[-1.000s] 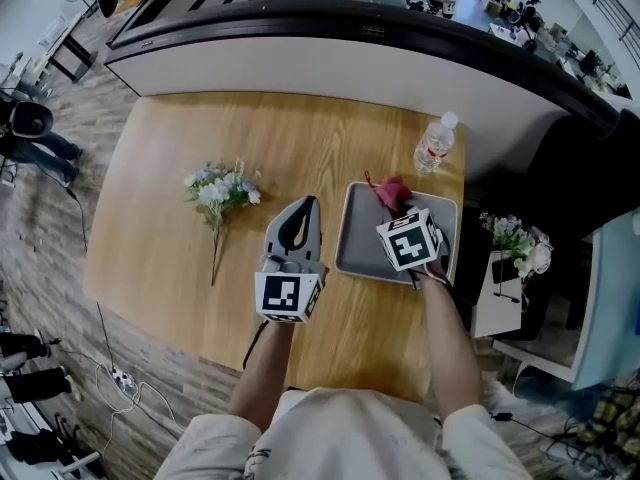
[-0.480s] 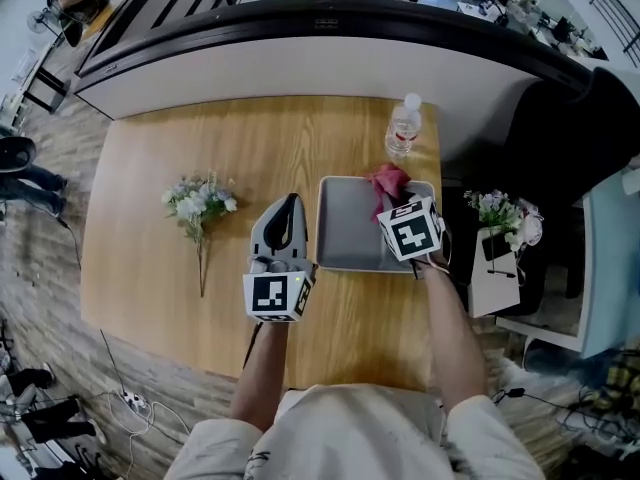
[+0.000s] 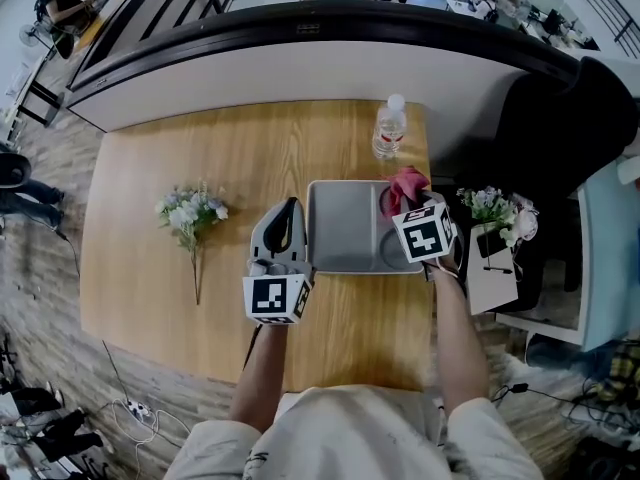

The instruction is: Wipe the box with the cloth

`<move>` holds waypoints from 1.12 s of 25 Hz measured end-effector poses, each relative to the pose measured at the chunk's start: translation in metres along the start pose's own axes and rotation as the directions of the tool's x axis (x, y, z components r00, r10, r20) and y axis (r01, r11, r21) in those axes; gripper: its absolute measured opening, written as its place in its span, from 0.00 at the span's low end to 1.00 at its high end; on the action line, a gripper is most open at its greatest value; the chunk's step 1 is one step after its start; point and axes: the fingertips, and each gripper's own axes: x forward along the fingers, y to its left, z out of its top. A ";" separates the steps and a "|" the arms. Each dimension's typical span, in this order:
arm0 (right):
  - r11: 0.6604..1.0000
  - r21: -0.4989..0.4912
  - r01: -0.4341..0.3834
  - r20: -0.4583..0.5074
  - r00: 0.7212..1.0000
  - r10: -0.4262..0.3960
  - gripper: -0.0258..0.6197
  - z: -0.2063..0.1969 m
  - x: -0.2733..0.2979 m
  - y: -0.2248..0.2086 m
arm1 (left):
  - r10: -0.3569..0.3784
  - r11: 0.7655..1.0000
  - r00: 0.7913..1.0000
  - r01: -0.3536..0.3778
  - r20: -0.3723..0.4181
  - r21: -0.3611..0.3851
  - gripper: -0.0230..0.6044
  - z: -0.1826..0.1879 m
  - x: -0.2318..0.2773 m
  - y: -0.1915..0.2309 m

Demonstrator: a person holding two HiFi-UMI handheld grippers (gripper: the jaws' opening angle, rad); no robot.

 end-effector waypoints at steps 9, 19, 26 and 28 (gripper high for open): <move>0.997 0.071 0.010 0.021 1.000 -0.012 0.13 -0.007 -0.003 -0.017 | -0.006 1.000 1.000 0.006 -0.007 0.002 0.06 -0.001 0.002 -0.005; 0.995 0.087 0.037 0.018 0.999 -0.039 0.13 -0.012 -0.005 -0.026 | -0.006 1.000 1.000 0.006 -0.008 0.011 0.06 0.001 0.000 -0.007; 0.993 0.112 0.039 0.058 0.997 -0.045 0.13 -0.007 -0.012 -0.023 | -0.004 1.000 1.000 0.004 0.000 0.018 0.06 0.006 -0.003 -0.005; 0.991 0.131 0.034 0.080 0.996 -0.044 0.13 -0.005 -0.017 -0.022 | -0.006 1.000 1.000 0.006 -0.001 0.020 0.06 0.007 -0.004 -0.007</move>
